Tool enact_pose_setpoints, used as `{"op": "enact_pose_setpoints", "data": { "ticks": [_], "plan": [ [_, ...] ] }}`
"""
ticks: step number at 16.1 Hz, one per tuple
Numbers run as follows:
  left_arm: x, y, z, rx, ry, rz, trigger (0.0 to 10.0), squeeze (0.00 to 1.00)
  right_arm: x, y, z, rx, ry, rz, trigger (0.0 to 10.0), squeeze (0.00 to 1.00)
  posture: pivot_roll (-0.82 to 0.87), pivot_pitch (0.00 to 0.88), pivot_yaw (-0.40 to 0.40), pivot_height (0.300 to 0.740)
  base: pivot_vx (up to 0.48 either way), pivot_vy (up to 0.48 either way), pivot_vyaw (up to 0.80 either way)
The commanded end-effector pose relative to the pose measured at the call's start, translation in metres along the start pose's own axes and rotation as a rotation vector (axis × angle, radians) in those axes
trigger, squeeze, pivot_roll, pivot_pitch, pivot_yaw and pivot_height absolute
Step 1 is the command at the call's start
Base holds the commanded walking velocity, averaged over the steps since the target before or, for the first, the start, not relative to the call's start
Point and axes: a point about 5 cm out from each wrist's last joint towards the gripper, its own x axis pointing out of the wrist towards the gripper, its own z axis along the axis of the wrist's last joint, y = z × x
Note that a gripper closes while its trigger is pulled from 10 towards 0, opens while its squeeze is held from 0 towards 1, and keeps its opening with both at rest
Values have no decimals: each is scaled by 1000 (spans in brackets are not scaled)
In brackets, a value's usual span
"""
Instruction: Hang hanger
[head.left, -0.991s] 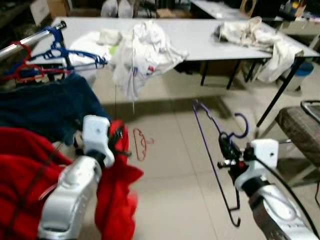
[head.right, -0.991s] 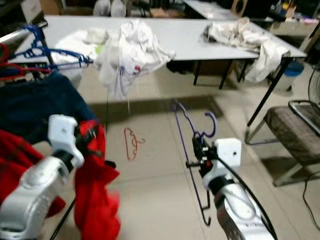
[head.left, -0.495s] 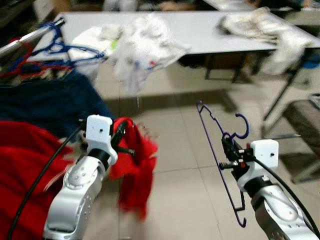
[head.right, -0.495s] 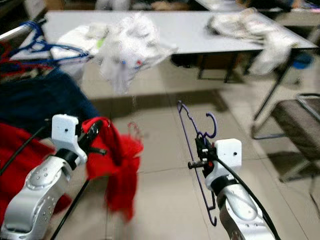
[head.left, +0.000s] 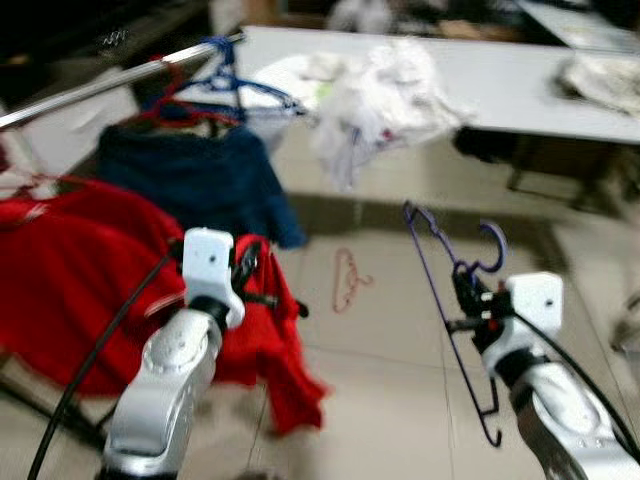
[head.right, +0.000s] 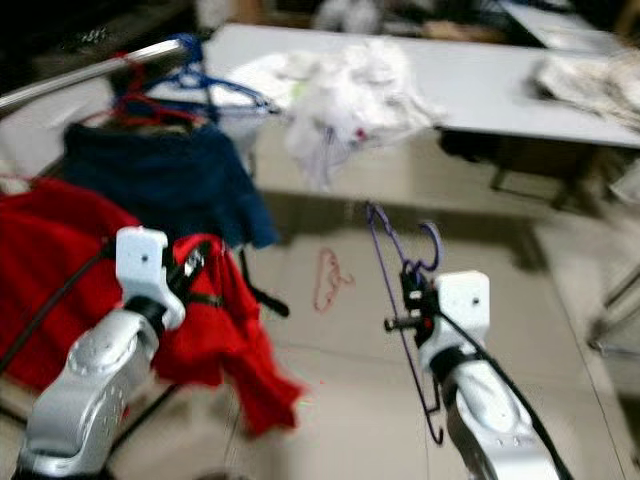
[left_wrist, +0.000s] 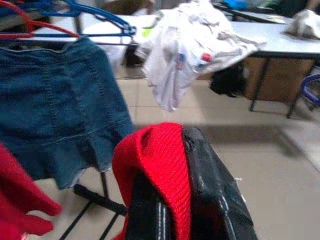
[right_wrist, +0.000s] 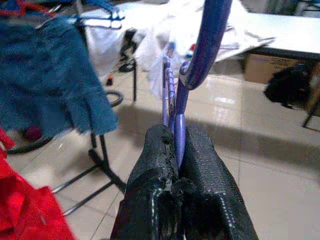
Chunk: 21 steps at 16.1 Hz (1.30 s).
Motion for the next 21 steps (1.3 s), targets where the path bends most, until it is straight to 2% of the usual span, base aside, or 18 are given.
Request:
{"op": "enact_pose_setpoints", "data": {
  "ticks": [1,5,10,11,12,13,14,15,18,21],
  "plan": [
    [0,4,-1,10,4,27,10000,0,3,-1,3,-10,-11,4,10000,0,-11,37,-5,740,0,-398,788],
    [3,8,0,-49,4,64,10000,0,7,-5,5,-21,4,19,10000,0,-12,40,-8,740,0,-95,198],
    [2,8,1,-29,7,44,10000,0,9,9,8,-73,-2,120,10000,0,-3,42,-18,740,0,0,0],
    [4,8,4,-13,7,25,10000,0,8,14,12,-73,-15,204,10000,0,2,43,-24,740,0,0,0],
    [5,9,5,-7,5,17,10000,0,7,16,13,-69,-20,233,10000,0,2,43,-24,740,0,0,0],
    [6,12,7,-1,7,20,10000,0,5,17,17,-26,-31,274,10000,0,5,43,-26,740,0,0,0],
    [11,19,11,38,13,21,10000,0,-1,19,25,49,-53,383,10000,0,6,43,-27,740,0,0,0],
    [13,22,14,50,13,22,10000,0,-3,18,27,53,-57,424,10000,0,6,43,-28,740,0,0,0],
    [23,36,23,118,26,8,10000,0,-17,14,31,-32,-13,625,10000,0,6,47,-35,740,0,0,0],
    [33,51,37,197,27,-13,10000,0,-23,-1,39,-81,20,704,10000,0,11,59,-48,740,0,0,0]
  ]
}}
